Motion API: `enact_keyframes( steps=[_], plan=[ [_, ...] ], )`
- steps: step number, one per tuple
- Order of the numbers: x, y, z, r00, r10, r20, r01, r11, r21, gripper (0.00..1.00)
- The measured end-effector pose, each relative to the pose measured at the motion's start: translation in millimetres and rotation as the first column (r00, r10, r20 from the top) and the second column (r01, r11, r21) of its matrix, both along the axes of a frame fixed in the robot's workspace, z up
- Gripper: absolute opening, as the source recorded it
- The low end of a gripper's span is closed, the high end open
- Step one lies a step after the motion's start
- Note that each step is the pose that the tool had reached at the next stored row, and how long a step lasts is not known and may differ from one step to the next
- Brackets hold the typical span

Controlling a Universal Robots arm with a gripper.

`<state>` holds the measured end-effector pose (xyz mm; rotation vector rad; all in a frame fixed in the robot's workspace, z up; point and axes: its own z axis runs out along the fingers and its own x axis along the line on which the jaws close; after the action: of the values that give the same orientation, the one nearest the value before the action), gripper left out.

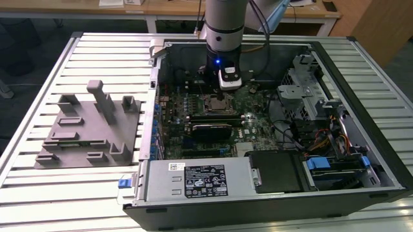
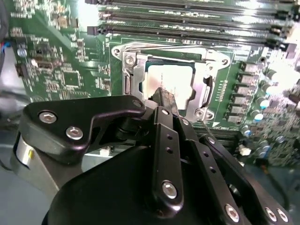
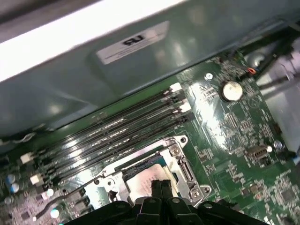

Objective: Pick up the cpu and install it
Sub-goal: 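Close the cpu cover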

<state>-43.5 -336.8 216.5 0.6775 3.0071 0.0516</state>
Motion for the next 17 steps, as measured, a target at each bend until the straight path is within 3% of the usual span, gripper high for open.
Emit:
enact_keyframes(
  steps=[3,6,12,13,17],
  plan=[
    [0.0,0.0,-0.2,0.9985,0.054,0.0,-0.054,0.9985,-0.0008,0.11],
    [0.0,0.0,-0.3,0.994,0.109,-0.0002,-0.109,0.994,-0.0017,0.11],
    [0.0,0.0,-0.8,0.9764,0.216,-0.0009,-0.216,0.9764,-0.0057,0.11],
    [0.0,0.0,-0.8,0.9736,0.228,-0.0034,-0.228,0.9736,-0.0109,0.11],
    [-0.1,0.0,-1.4,0.9682,0.249,-0.0251,-0.25,0.9665,-0.0581,0.11]
  ],
)
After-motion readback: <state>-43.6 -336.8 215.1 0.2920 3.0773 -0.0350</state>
